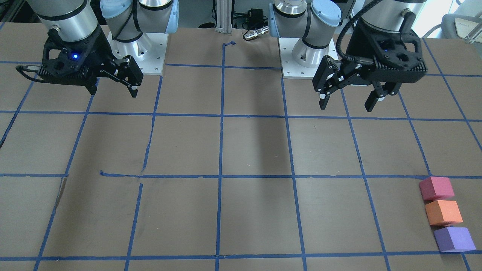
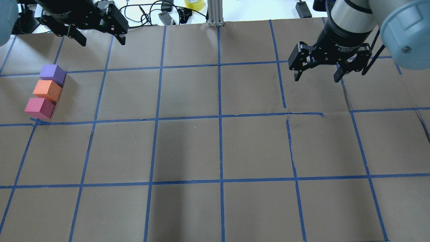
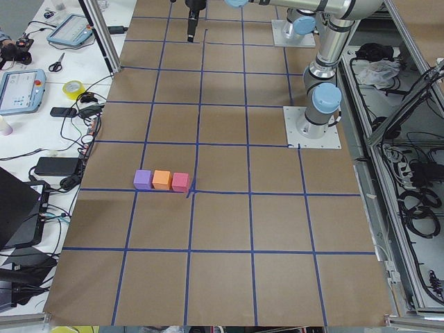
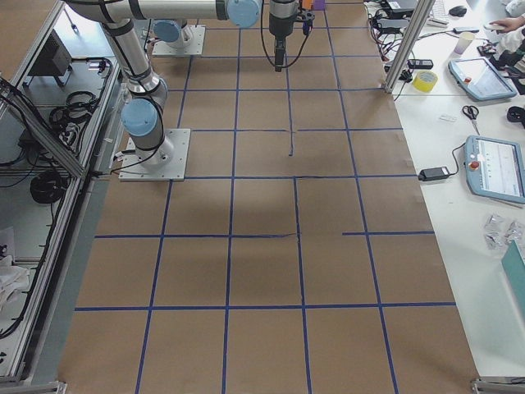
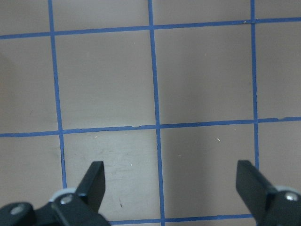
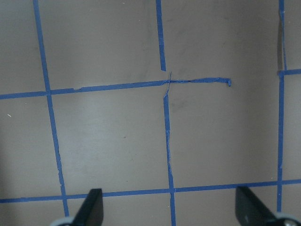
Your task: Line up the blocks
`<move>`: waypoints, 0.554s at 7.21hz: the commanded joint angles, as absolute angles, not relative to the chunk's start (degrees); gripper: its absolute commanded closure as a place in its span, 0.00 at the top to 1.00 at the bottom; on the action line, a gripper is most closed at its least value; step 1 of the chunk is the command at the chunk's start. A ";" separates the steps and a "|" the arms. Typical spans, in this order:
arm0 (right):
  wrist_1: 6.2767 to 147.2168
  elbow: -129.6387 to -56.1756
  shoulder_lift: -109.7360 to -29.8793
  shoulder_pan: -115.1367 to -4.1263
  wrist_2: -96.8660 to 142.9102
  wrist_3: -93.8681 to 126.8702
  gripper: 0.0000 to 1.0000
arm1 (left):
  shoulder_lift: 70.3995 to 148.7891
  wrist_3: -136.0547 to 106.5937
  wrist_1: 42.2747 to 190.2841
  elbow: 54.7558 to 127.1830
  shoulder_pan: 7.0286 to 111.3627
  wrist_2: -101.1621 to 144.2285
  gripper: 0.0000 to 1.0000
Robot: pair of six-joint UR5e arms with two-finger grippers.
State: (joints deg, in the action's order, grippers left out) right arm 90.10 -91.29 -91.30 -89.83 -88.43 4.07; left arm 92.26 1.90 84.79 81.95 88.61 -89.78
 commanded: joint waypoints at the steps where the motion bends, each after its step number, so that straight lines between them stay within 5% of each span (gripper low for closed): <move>1: 90.09 -91.32 -91.23 -89.82 -88.51 4.13 1.00 | 91.23 1.76 85.08 83.76 88.33 -89.82 1.00; 4: 90.09 -91.32 -90.97 -89.82 -88.51 4.13 1.00 | 90.62 1.85 89.82 83.50 88.24 -89.83 1.00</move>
